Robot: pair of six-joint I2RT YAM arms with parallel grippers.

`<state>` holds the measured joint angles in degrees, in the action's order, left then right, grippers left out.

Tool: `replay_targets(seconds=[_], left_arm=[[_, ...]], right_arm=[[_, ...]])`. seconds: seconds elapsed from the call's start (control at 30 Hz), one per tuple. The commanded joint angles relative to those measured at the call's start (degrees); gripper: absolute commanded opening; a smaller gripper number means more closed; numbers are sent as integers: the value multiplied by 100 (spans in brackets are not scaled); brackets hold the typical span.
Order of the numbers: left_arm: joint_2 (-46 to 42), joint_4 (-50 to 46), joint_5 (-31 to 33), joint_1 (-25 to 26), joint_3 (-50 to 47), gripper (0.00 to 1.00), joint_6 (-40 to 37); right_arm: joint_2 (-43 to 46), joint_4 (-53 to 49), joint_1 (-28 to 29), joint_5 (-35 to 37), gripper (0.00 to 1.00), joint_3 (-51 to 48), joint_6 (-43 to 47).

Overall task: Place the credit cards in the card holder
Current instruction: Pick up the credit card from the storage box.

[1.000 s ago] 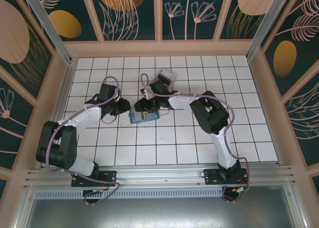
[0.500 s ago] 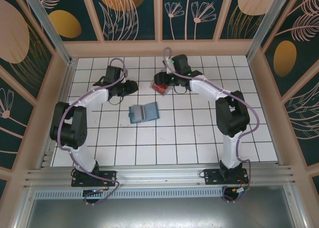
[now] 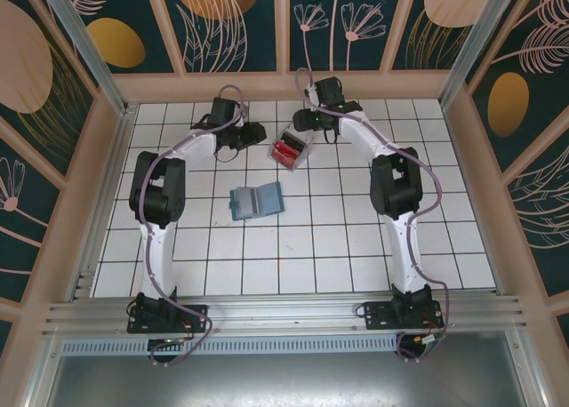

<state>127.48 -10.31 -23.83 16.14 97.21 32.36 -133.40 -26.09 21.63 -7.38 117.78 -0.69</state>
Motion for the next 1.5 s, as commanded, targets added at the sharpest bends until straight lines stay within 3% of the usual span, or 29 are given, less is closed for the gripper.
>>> replay_targets(seconds=[0.0, 0.33, 0.87, 1.47], left_arm=[[415, -310, -227, 51, 634, 50, -155], [1390, -728, -485, 282, 1958, 50, -184], [1500, -562, -587, 339, 1724, 48, -103], [1377, -284, -570, 337, 1216, 47, -45]], right_arm=[[-162, -420, -99, -129, 68, 351, 190], [-307, -483, -99, -569, 66, 307, 191], [-661, -561, -101, -707, 65, 454, 175], [-65, -288, -135, -357, 56, 375, 113]])
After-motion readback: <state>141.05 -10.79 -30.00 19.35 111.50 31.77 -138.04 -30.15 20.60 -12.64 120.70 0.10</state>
